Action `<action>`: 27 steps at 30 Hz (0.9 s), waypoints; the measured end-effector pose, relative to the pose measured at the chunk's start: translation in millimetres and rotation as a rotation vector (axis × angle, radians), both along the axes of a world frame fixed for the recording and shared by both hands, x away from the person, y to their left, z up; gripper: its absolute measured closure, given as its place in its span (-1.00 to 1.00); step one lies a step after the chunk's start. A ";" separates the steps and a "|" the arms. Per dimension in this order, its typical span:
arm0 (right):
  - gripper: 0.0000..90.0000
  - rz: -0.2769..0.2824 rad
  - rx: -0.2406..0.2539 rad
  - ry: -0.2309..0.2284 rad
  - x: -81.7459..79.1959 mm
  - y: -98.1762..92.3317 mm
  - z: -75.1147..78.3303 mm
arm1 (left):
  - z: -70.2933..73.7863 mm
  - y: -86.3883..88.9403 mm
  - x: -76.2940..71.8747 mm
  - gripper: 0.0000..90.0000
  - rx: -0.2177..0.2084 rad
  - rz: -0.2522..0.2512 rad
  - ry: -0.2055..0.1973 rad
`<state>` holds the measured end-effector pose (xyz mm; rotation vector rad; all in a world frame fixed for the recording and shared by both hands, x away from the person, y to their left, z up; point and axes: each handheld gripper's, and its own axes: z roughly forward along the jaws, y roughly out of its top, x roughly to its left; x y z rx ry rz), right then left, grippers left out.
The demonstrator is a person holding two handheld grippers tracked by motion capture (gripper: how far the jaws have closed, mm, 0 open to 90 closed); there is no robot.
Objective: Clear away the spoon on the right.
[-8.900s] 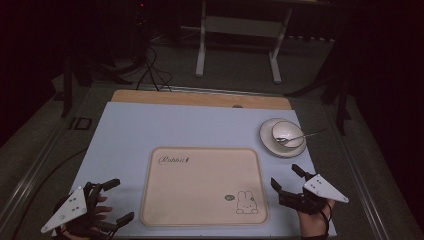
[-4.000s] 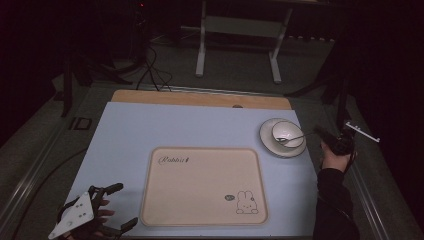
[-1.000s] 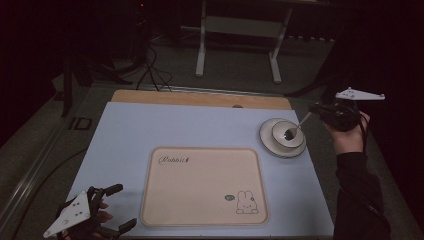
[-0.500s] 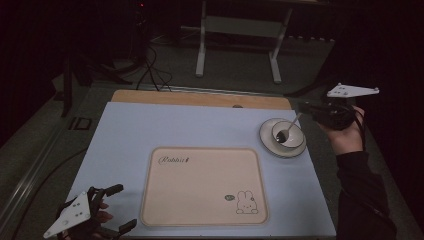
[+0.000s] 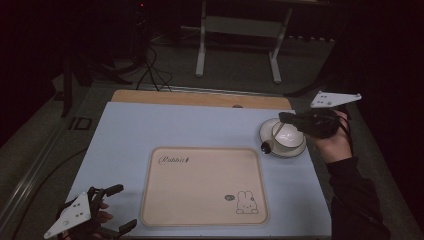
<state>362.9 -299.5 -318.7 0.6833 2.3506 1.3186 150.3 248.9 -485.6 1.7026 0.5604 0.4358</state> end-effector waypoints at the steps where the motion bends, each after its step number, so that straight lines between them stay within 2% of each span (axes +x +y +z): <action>1: 0.99 0.004 0.001 0.000 -0.8 1.5 -1.0 | -0.1 0.0 0.1 -1.00 0.000 -0.001 0.000; 4: 0.99 0.046 -0.005 0.008 -5.2 9.7 -4.5 | -0.2 0.0 0.3 -1.00 0.000 -0.001 0.000; 27: 0.99 0.229 -0.025 0.025 -20.7 43.7 -20.0 | -0.6 -0.9 0.1 -1.00 0.005 -0.007 0.000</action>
